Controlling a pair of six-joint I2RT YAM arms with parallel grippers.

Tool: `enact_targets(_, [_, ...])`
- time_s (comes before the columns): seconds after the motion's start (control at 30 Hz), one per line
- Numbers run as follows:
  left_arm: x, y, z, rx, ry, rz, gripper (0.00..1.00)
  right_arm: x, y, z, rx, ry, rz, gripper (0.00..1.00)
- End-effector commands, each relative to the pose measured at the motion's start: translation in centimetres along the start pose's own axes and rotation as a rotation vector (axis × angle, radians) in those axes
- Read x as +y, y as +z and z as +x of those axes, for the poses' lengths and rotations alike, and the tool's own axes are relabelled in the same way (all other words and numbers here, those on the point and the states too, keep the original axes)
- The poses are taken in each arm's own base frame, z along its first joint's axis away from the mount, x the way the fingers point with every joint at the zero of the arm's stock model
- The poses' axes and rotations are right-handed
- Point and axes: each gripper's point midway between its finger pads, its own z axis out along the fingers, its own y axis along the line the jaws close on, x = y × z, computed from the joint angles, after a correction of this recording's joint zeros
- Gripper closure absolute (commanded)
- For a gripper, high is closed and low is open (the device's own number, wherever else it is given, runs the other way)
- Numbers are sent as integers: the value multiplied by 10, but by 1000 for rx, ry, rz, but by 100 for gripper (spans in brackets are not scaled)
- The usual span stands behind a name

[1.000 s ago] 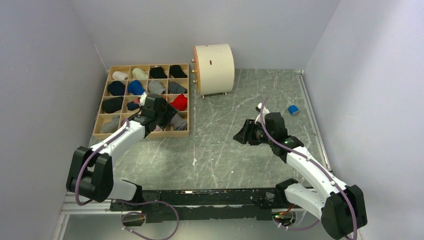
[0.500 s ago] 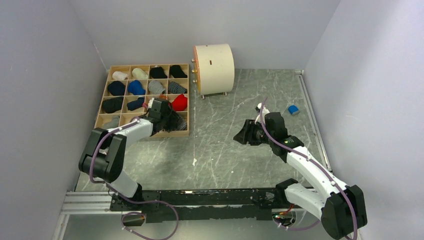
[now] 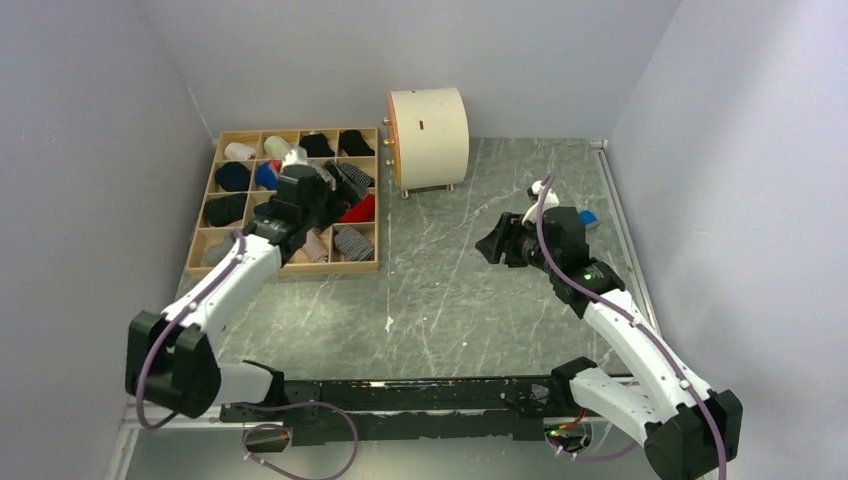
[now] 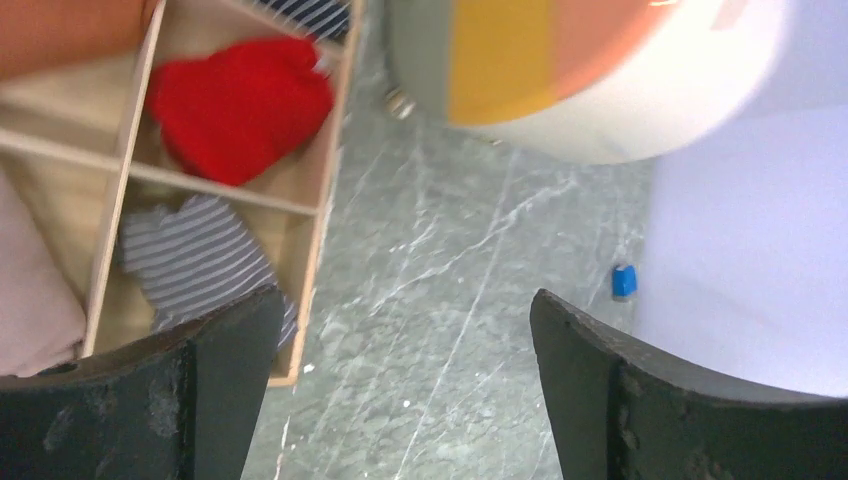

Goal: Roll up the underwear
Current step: Reset both arms

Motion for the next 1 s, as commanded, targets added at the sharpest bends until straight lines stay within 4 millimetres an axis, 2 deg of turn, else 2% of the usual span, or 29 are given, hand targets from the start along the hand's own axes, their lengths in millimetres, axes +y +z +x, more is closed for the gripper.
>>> enact_targets(0.0, [-49, -50, -43, -101, 244, 115, 3, 4, -23, -60, -180, -59, 81, 36])
enact_targets(0.13, [-57, -91, -63, -168, 449, 126, 3, 2, -36, -95, -240, -98, 167, 31])
enact_targets(0.17, [-56, -101, -67, -185, 502, 122, 3, -1, -39, -103, -256, -105, 195, 26])
enact_targets(0.2, [-54, -110, -72, -206, 545, 109, 3, -3, -42, -111, -276, -110, 227, 14])
enact_targets(0.23, [-50, -118, -77, -222, 588, 88, 3, -5, -45, -118, -291, -121, 247, 7])
enact_targets(0.33, [-38, -139, -89, -245, 686, 7, 3, -13, -47, -133, -313, -135, 321, 0])
enact_targets(0.47, [-4, -151, -106, -237, 739, -146, 3, -33, -46, -150, -311, -132, 416, 0])
enact_targets(0.63, [30, -159, -131, -239, 680, -224, 3, -48, -35, -163, -286, -81, 384, 0])
enact_targets(0.83, [33, -158, -135, -221, 588, -186, 3, -40, -31, -155, -237, -93, 304, 0])
enact_targets(0.97, [34, -157, -130, -210, 566, -173, 3, -49, -38, -152, -235, -81, 363, 0])
